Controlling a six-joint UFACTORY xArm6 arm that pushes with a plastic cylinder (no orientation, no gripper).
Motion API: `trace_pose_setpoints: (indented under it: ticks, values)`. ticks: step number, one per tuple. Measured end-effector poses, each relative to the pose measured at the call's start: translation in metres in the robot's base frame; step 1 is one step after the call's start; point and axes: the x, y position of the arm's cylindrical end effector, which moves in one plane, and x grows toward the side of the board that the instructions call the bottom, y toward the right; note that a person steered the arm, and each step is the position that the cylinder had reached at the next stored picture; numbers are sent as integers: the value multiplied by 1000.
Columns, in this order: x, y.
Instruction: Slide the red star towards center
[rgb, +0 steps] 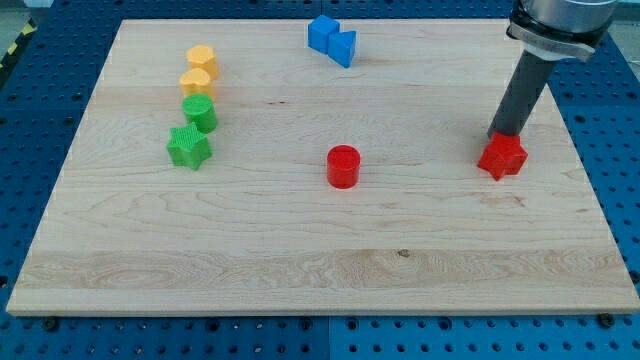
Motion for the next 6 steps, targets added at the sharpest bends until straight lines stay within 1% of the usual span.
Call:
trace_pose_setpoints:
  ticks: [1,2,3,5,6]
  values:
    - [1,8]
    - [4,44]
    - [21,46]
    - [40,-36]
    - [43,-59]
